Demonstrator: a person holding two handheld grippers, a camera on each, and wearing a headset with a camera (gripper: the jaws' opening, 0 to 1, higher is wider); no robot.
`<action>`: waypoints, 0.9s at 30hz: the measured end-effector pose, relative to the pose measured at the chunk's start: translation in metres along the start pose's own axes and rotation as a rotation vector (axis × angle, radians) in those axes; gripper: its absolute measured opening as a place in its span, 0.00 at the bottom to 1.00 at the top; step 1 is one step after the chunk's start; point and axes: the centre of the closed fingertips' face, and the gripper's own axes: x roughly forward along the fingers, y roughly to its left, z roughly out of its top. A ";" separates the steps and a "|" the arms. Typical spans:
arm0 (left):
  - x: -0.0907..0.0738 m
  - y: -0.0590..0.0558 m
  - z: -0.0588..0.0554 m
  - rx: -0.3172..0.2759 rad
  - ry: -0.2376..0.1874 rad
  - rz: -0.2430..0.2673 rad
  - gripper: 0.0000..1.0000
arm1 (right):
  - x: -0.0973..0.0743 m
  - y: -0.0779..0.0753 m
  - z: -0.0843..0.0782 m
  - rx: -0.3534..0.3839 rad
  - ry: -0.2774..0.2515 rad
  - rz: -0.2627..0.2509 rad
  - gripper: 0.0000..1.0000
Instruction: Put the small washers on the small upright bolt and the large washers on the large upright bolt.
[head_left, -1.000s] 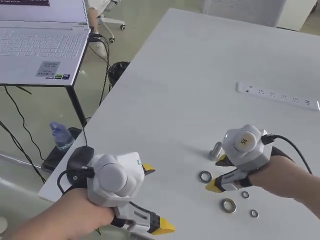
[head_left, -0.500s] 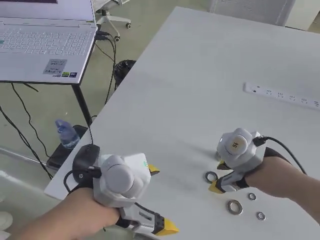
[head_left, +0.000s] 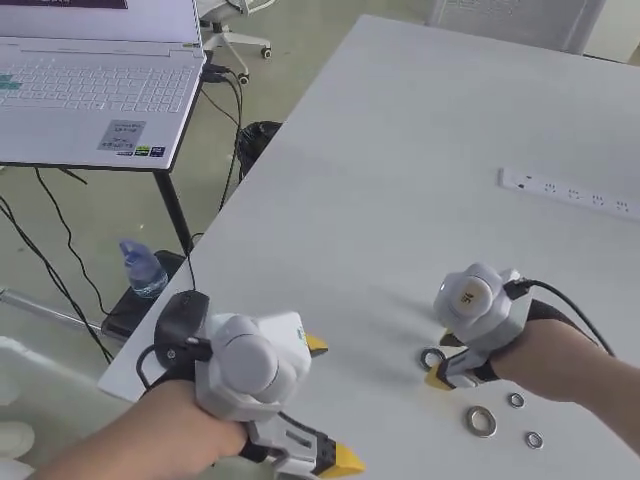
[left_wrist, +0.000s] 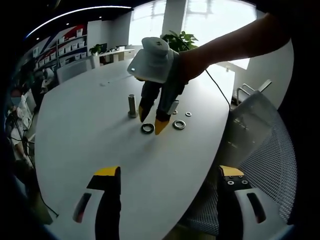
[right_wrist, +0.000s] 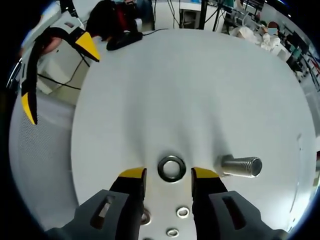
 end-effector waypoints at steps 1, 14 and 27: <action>0.000 0.000 -0.001 -0.001 0.002 -0.001 0.78 | 0.001 0.000 0.000 0.002 0.004 -0.001 0.38; -0.003 0.001 -0.004 -0.008 0.000 0.001 0.78 | 0.002 -0.002 0.000 -0.004 0.021 -0.017 0.35; -0.002 -0.007 -0.001 -0.022 -0.026 -0.014 0.76 | 0.003 0.001 -0.003 -0.054 0.110 -0.021 0.25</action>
